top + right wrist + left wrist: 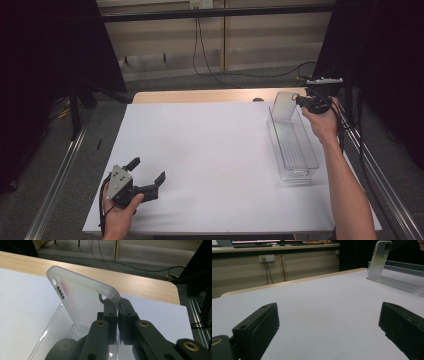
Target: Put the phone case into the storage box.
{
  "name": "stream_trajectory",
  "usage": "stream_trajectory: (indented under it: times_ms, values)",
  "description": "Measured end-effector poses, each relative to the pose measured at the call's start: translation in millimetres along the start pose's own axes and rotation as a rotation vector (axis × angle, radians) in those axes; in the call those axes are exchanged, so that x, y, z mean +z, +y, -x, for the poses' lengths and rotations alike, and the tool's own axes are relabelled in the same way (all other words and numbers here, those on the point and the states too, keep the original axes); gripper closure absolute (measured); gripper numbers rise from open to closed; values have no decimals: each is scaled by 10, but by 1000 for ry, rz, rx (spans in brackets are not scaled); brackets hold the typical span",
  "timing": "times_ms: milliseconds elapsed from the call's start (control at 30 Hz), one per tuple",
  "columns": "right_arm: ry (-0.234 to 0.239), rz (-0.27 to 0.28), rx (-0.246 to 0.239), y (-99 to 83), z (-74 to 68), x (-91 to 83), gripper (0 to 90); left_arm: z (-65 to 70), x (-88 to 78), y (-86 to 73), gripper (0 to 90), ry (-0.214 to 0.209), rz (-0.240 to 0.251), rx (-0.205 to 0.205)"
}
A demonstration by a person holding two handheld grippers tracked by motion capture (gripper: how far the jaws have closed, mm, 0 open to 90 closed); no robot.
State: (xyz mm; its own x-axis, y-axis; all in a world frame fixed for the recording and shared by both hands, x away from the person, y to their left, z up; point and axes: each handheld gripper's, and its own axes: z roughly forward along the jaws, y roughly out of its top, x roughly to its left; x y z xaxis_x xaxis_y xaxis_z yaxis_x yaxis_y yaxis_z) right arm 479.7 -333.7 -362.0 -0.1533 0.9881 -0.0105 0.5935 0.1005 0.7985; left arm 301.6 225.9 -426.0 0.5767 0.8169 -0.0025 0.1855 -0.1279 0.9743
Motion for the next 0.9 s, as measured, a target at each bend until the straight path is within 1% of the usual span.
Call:
stream_trajectory:
  times_ms: [100,333,433,467,500,600,900]
  values:
    - [-3,3,-2,4,1,8,861,-3,-1,0,31,-2,1,1]
    - [-16,-11,-22,41,-8,31,861,-4,0,2,31,-4,1,4]
    - [-13,-13,-25,50,-9,39,861,3,-1,1,31,-3,3,-1]
    - [-11,-14,-26,53,-7,40,860,0,0,2,31,-8,2,3]
    - [-10,-15,-22,54,-4,42,860,0,-1,3,31,-2,2,5]
    - [-9,-17,-26,62,3,51,860,-1,3,2,31,-4,-1,7]
    - [-1,-29,-34,93,24,75,858,-1,1,1,31,-5,-2,5]
